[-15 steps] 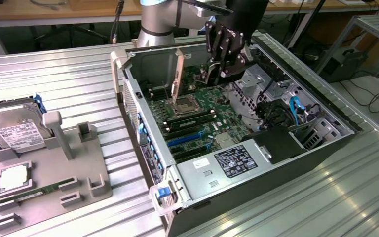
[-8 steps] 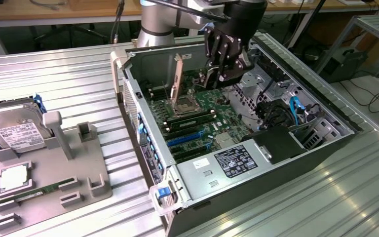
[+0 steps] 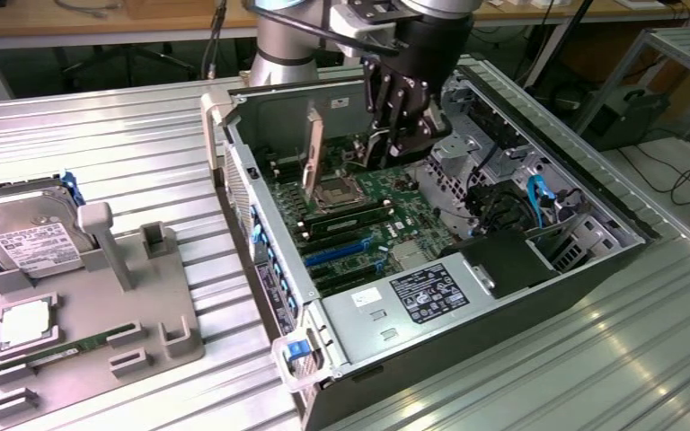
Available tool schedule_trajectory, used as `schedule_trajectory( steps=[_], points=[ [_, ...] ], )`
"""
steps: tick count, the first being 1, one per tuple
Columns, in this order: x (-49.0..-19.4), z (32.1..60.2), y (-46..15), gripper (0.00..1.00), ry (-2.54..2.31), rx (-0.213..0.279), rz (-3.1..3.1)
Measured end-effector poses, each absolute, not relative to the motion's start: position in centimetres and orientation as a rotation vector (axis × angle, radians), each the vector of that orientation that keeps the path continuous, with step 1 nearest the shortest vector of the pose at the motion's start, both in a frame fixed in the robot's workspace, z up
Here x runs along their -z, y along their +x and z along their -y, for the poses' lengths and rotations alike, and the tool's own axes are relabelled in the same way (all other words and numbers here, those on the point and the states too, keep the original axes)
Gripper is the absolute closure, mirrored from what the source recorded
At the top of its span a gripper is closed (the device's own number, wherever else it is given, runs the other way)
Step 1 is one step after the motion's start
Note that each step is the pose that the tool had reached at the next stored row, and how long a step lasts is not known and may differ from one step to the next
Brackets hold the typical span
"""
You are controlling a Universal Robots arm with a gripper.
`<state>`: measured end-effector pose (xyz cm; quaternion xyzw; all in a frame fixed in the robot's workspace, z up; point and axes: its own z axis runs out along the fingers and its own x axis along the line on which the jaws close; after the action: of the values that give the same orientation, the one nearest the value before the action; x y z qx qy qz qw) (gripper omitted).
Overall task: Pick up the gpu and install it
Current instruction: 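Insert the gpu into the slot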
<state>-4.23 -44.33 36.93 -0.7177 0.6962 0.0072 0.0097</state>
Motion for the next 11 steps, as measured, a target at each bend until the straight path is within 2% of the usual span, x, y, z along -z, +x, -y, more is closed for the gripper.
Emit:
schedule_trajectory(
  steps=[11],
  points=[
    [-34.9, 43.7, -4.2, 0.73, -2.215, -0.035, -2.211]
  ],
)
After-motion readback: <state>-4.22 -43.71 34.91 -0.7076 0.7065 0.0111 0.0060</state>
